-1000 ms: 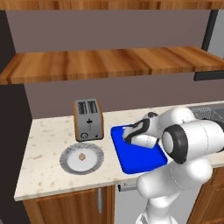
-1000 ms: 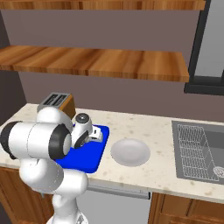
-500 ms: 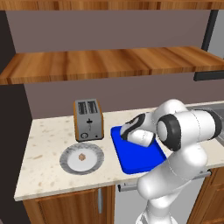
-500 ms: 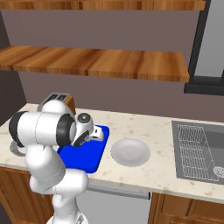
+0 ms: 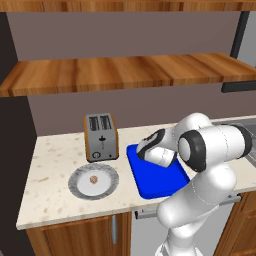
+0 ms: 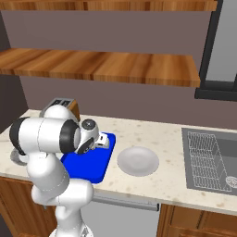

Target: Move the dessert items from the plates to the tray.

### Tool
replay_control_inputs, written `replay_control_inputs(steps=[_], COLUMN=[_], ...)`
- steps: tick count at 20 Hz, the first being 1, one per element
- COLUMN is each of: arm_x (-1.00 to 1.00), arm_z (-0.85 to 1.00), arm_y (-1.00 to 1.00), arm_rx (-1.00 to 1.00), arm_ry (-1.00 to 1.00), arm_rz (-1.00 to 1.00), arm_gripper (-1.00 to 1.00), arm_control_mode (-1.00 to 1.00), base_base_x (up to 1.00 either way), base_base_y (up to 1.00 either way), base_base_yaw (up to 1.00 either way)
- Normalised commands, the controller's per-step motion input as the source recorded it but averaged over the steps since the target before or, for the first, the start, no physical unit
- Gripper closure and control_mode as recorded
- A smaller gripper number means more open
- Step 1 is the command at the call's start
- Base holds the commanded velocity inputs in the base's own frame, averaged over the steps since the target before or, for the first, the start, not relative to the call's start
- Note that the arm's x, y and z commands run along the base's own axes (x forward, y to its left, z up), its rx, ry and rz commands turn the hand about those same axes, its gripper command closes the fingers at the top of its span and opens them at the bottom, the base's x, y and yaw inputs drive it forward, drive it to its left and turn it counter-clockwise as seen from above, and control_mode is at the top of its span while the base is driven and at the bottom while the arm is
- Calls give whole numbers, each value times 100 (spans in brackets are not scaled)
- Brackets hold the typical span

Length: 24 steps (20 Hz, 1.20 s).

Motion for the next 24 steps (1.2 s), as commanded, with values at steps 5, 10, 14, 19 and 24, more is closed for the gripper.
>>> replay_control_inputs(steps=[5,10,14,19,24], arm_x=[0,0,-5,-21,-40], arm_z=[2,17,46,50,50], arm_y=[0,0,0,0,6], arm_rx=[0,0,0,0,0], arm_ry=[2,1,0,0,0], arm_rz=[0,0,0,0,0], arm_gripper=[-100,-100,-100,-100,-100], arm_control_mode=[-100,-100,-100,-100,-100], base_base_x=[0,0,0,0,0], base_base_y=[0,0,0,0,0], base_base_yaw=[0,0,0,0,0])
